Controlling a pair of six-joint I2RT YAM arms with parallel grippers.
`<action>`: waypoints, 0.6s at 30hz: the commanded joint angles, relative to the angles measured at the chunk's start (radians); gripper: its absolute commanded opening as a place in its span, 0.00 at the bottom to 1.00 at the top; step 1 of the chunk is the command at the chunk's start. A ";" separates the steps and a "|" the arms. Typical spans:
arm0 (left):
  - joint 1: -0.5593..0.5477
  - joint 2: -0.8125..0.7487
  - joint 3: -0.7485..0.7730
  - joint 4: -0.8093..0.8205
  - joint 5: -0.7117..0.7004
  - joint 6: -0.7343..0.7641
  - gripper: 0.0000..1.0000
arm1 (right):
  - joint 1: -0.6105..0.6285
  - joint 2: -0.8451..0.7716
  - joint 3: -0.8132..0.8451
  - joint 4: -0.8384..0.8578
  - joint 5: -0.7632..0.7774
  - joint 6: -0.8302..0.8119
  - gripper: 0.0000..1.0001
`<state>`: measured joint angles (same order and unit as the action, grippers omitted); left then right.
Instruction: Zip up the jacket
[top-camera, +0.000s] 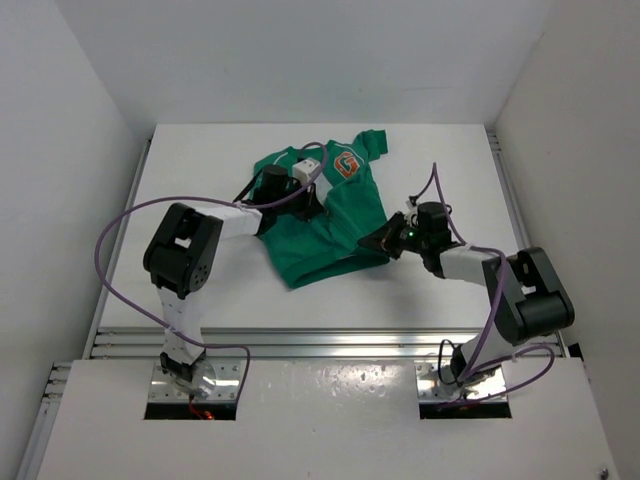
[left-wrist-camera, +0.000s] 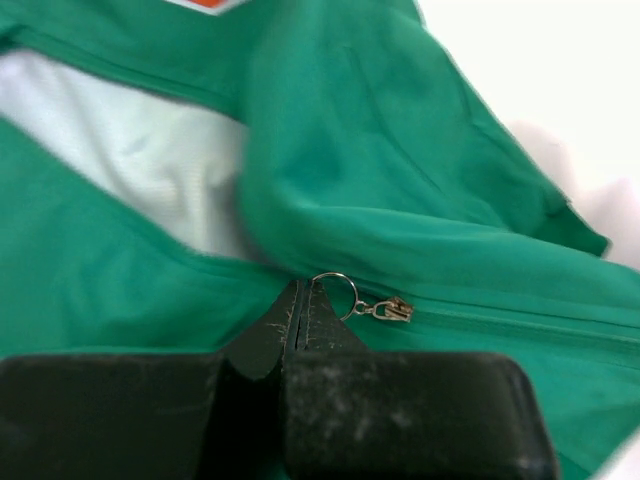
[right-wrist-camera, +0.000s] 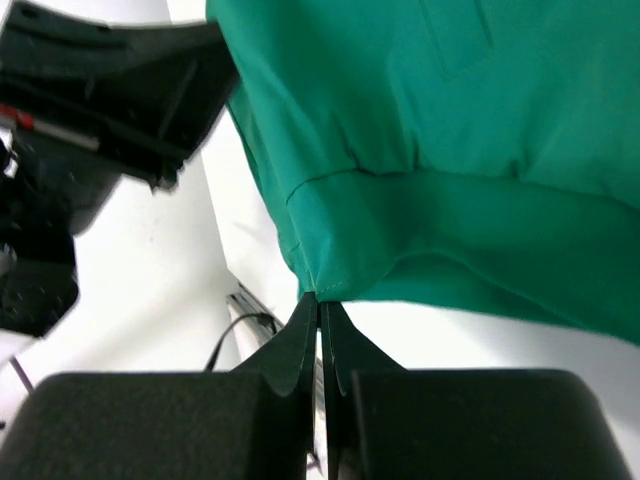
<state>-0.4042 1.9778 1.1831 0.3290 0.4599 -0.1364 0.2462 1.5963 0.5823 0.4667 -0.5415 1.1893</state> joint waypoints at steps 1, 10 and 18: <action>0.068 0.006 0.064 0.051 -0.156 0.058 0.00 | -0.027 -0.062 -0.036 -0.069 -0.074 -0.071 0.00; 0.153 0.139 0.315 0.005 -0.253 0.185 0.00 | -0.113 -0.186 -0.108 -0.270 -0.094 -0.247 0.00; 0.173 0.249 0.464 -0.005 -0.358 0.251 0.00 | -0.223 -0.251 -0.141 -0.463 -0.094 -0.356 0.00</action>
<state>-0.2798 2.1983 1.5726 0.2707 0.2508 0.0425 0.0650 1.3827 0.4686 0.1581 -0.6098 0.9142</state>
